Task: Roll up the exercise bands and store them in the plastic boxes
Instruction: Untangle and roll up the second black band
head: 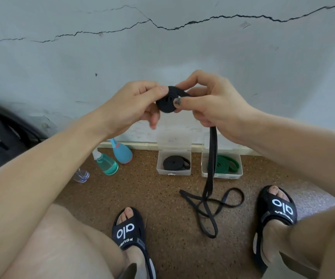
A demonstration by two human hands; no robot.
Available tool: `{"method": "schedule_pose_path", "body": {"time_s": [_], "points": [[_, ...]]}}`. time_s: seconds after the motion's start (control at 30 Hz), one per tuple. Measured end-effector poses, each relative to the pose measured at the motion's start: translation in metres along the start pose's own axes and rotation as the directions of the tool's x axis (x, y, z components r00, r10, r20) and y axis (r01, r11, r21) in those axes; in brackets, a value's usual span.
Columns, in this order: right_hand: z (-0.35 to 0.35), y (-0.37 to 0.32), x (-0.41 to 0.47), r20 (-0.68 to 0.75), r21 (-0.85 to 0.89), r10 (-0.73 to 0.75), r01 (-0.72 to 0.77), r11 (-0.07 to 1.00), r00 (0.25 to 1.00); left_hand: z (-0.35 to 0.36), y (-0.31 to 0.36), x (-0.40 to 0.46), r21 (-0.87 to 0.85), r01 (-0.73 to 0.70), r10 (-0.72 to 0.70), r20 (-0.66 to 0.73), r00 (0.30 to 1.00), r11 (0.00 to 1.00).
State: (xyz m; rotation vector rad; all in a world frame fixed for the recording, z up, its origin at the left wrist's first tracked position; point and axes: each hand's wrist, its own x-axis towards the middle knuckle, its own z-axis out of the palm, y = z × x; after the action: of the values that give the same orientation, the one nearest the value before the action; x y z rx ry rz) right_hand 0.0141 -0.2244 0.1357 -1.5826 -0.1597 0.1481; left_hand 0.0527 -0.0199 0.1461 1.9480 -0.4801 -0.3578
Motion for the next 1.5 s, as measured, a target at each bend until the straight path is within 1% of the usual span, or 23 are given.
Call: {"method": "schedule_pose_path", "body": {"time_s": [0.07, 0.13, 0.2, 0.27, 0.33, 0.43, 0.5, 0.57, 0.6, 0.63, 0.73, 0.77, 0.83, 0.9, 1.07, 1.17, 1.27, 1.3, 1.4, 1.43, 1.5], "points": [[-0.004, -0.001, 0.0, 0.122, -0.045, 0.054, -0.049, 0.998, 0.991, -0.004, 0.003, -0.004, 0.129, -0.002, -0.014, 0.123, 0.992, 0.992], [-0.006, -0.003, 0.0, 0.228, -0.1, 0.111, -0.09, 0.991, 0.967, -0.005, 0.006, -0.007, 0.106, 0.037, -0.058, 0.203, 0.977, 0.994], [-0.008, -0.005, -0.001, 0.257, -0.14, 0.147, -0.114, 0.984, 0.955, -0.005, 0.005, -0.008, 0.086, 0.038, -0.057, 0.234, 0.971, 0.996], [-0.01, -0.007, 0.0, 0.231, -0.152, 0.14, -0.106, 0.983, 0.963, -0.004, 0.002, -0.006, 0.098, 0.006, -0.025, 0.194, 0.981, 0.995], [-0.01, -0.008, -0.001, 0.167, -0.151, 0.098, -0.073, 0.986, 0.981, -0.002, 0.0, -0.004, 0.078, 0.004, -0.012, 0.11, 0.994, 0.997], [-0.003, -0.004, -0.006, 0.062, -0.187, 0.008, 0.004, 0.982, 0.998, 0.001, -0.003, 0.0, -0.044, 0.003, -0.002, 0.015, 1.0, 0.999], [0.002, 0.0, -0.008, 0.008, -0.192, -0.035, 0.036, 0.981, 0.999, 0.003, -0.003, 0.0, -0.079, 0.007, -0.008, -0.009, 1.0, 0.997], [0.004, 0.002, -0.008, -0.019, -0.172, -0.047, 0.043, 0.984, 0.999, 0.003, -0.003, -0.001, -0.105, 0.03, -0.03, 0.007, 1.0, 0.994], [0.004, 0.002, -0.008, -0.009, -0.165, -0.04, 0.038, 0.986, 0.999, 0.001, -0.002, -0.002, -0.112, 0.046, -0.042, 0.037, 0.998, 0.993], [0.003, 0.002, -0.007, 0.017, -0.162, -0.027, 0.029, 0.986, 1.0, 0.0, 0.0, -0.004, -0.084, 0.053, -0.047, 0.074, 0.996, 0.995], [0.002, 0.002, -0.007, 0.15, -0.197, 0.04, -0.01, 0.98, 0.988, -0.004, 0.004, -0.009, 0.123, 0.025, -0.047, 0.179, 0.983, 0.992], [0.002, 0.002, -0.007, 0.193, -0.21, 0.066, -0.024, 0.977, 0.979, -0.004, 0.004, -0.009, 0.15, 0.026, -0.057, 0.204, 0.977, 0.988], [0.001, 0.001, -0.007, 0.244, -0.216, 0.098, -0.045, 0.975, 0.965, -0.004, 0.003, -0.009, 0.145, 0.034, -0.066, 0.227, 0.972, 0.989], [-0.001, -0.002, -0.006, 0.235, -0.201, 0.096, -0.048, 0.978, 0.967, -0.005, 0.0, -0.009, 0.132, 0.017, -0.044, 0.201, 0.979, 0.991], [-0.01, -0.008, -0.005, 0.097, -0.173, 0.015, 0.002, 0.985, 0.995, -0.009, -0.008, -0.005, 0.0, -0.013, 0.013, 0.034, 0.999, 1.0], [-0.002, -0.001, -0.007, 0.04, -0.176, -0.022, 0.029, 0.984, 0.999, 0.001, -0.005, -0.003, -0.034, 0.002, 0.0, 0.035, 0.999, 0.999], [-0.001, 0.003, -0.007, 0.016, -0.223, -0.037, 0.039, 0.974, 0.999, 0.005, -0.004, -0.004, -0.107, 0.085, -0.076, 0.086, 0.993, 0.991], [-0.003, 0.003, -0.008, 0.038, -0.237, -0.028, 0.036, 0.971, 0.999, 0.004, -0.003, -0.006, -0.08, 0.099, -0.089, 0.113, 0.99, 0.992], [-0.008, 0.001, -0.009, 0.159, -0.272, 0.03, 0.015, 0.962, 0.987, 0.0, 0.001, -0.009, 0.173, 0.037, -0.069, 0.183, 0.981, 0.984], [-0.009, 0.001, -0.009, 0.191, -0.285, 0.053, 0.004, 0.959, 0.98, -0.001, 0.002, -0.009, 0.197, 0.033, -0.073, 0.202, 0.977, 0.98], [-0.01, 0.0, -0.008, 0.233, -0.291, 0.088, -0.017, 0.957, 0.969, 0.0, 0.002, -0.009, 0.181, 0.034, -0.075, 0.228, 0.971, 0.983]]}}
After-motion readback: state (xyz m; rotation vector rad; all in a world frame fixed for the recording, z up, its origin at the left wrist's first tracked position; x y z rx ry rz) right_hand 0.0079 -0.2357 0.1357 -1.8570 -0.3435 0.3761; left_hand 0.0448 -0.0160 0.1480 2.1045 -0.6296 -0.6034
